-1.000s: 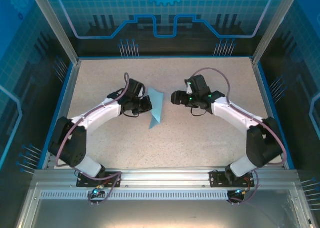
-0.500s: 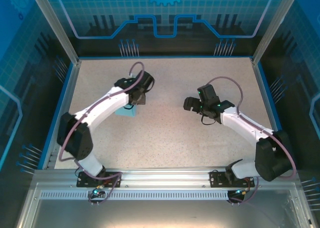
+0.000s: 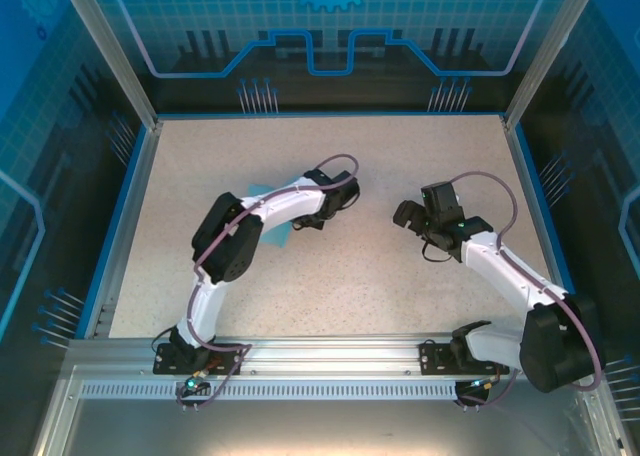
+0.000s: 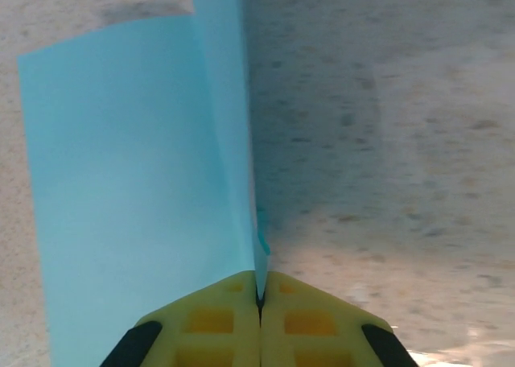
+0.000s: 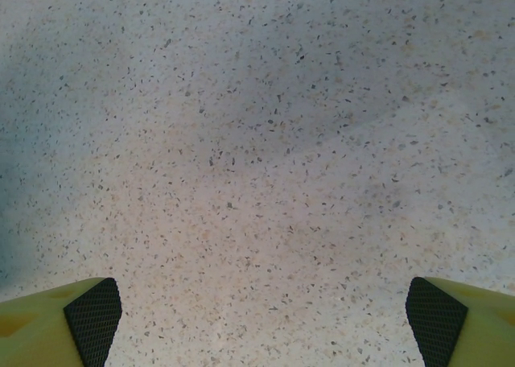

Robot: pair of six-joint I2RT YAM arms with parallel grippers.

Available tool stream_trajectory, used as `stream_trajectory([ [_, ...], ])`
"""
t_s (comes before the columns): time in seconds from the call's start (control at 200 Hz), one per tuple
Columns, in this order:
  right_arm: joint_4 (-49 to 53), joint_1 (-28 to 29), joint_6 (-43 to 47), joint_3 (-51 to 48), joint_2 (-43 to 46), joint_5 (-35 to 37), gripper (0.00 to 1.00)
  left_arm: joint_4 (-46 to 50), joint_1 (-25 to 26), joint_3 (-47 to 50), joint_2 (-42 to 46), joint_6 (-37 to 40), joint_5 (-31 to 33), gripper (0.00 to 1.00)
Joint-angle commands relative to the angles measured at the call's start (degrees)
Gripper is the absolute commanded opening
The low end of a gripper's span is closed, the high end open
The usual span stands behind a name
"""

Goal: Fold a paper plane with a square sheet of paper (pick it up from the middle)
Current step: Turn over the paper at the center of the table, then third fold the triangle at the center of the table.

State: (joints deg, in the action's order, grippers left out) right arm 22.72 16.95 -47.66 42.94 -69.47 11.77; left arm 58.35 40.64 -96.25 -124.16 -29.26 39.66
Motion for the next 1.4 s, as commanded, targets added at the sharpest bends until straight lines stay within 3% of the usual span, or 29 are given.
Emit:
stream_trajectory([
  [0.0, 1.49, -0.98, -1.39, -0.69, 0.75, -0.34, 0.96, 2.01, 1.63, -3.52, -2.75, -2.80, -2.85, 0.09],
  [0.17, 1.63, -1.24, -1.52, -0.88, 0.76, -0.74, 0.96, -0.15, 1.90, -5.20, -4.63, -3.37, -9.60, 0.14],
  [0.385, 1.24, -1.37, -1.69, -1.07, 0.44, -1.82, 0.95, -2.18, 2.00, -6.93, -3.94, -2.67, -18.19, 0.28],
  [0.68, -2.23, -1.25, 1.98, -0.31, -3.86, -9.49, 0.96, -9.39, 1.15, -4.34, 11.03, -1.21, -35.86, 0.51],
  [0.89, -7.88, 3.87, 5.92, 2.86, -9.50, -18.10, 0.98, -20.30, -6.69, 7.52, 21.93, -6.21, -46.83, 0.60],
  [1.13, -11.70, 13.81, 5.51, 12.16, -21.61, -25.54, 0.93, -32.24, -17.04, 21.18, 25.20, -10.39, -54.87, 0.58],
  [1.215, -12.54, 16.31, 4.31, 15.26, -25.95, -27.71, 0.89, -34.15, -18.95, 22.31, 22.94, -10.30, -55.40, 0.52],
  [1.395, -14.28, 18.72, 1.89, 18.90, -32.29, -30.58, 0.83, -37.69, -21.60, 21.49, 17.84, -10.46, -56.09, 0.50],
])
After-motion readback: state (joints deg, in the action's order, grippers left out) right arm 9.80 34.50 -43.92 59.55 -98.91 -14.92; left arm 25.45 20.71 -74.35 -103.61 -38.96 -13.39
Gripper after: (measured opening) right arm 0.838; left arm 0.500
